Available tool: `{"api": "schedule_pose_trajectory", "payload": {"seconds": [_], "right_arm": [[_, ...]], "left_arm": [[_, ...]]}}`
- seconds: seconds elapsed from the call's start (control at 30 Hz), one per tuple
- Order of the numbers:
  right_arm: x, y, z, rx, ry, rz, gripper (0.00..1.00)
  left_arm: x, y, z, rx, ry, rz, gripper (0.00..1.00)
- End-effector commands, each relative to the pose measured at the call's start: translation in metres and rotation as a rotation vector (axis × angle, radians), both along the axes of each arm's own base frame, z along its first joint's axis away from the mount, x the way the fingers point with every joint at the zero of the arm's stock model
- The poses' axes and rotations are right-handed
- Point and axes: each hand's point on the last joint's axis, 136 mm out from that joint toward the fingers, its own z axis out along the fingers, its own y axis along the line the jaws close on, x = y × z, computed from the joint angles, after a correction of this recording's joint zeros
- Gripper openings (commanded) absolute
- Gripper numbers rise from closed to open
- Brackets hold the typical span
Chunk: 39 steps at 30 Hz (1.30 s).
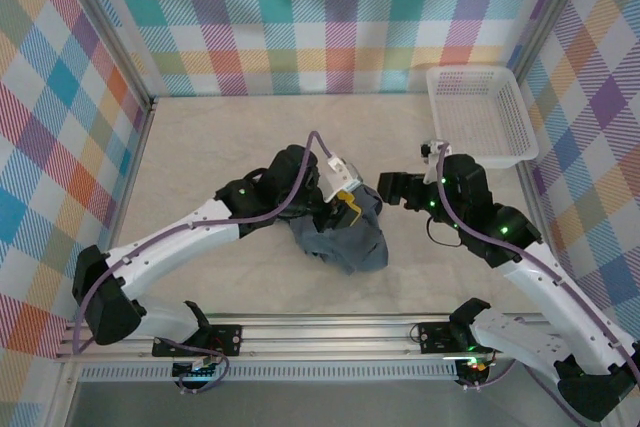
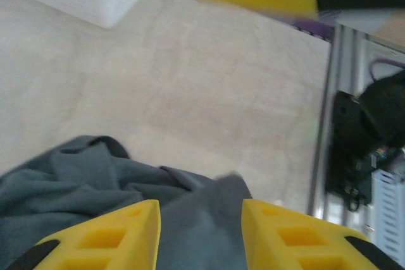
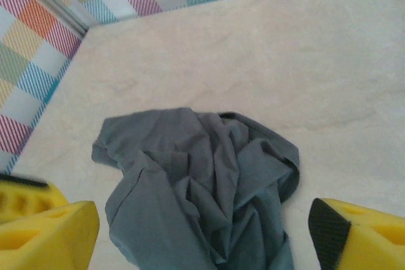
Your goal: Fold the inside-out t-shirt
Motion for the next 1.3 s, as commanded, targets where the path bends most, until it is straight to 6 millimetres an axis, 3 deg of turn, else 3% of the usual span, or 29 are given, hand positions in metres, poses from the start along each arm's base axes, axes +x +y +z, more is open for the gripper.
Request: {"api": "schedule_pose_trajectory", "payload": {"seconds": [0.0,0.1,0.27,0.37,0.43,0.53,0.63,0.73,0.83,1.03,1.17,1.27], "right_arm": [[-0.02,-0.002,-0.032,-0.073,0.116,0.069,0.82],[-0.037,0.001,-0.063,-0.086,0.273,0.101,0.77],[-0.071,0.022,-0.124,0.012,0.517,0.189,0.71],[-0.078,0.034,-0.152,0.005,0.565,0.231,0.7],[-0.075,0.033,-0.163,-0.06,0.545,0.217,0.61],[-0.075,0.05,-0.171,-0.116,0.512,0.294,0.42],[-0.078,0.058,-0.19,-0.22,0.557,0.296,0.42],[-0.075,0.044,-0.209,-0.377,0.575,0.21,0.42],[-0.074,0.037,-0.216,-0.465,0.576,0.159,0.49],[-0.065,0.06,-0.222,-0.417,0.54,0.193,0.47],[-0.063,0.064,-0.231,-0.438,0.572,0.185,0.56],[-0.063,0.069,-0.229,-0.413,0.569,0.2,0.49]], "left_arm": [[0.01,0.018,0.044,-0.075,-0.151,0.083,0.4],[0.02,0.039,0.027,-0.033,-0.112,0.187,0.43],[0.057,0.09,-0.052,0.032,0.215,0.503,0.44],[0.066,0.099,-0.078,-0.016,0.357,0.582,0.45],[0.068,0.1,-0.079,-0.042,0.368,0.599,0.45],[0.072,0.103,-0.076,-0.043,0.351,0.622,0.46],[0.075,0.106,-0.071,-0.031,0.33,0.628,0.46],[0.076,0.107,-0.069,-0.029,0.319,0.629,0.46],[0.075,0.107,-0.069,-0.029,0.318,0.629,0.46],[0.074,0.107,-0.075,-0.019,0.324,0.627,0.46],[0.074,0.109,-0.072,-0.023,0.311,0.629,0.46],[0.073,0.11,-0.072,-0.015,0.306,0.631,0.46]]}}
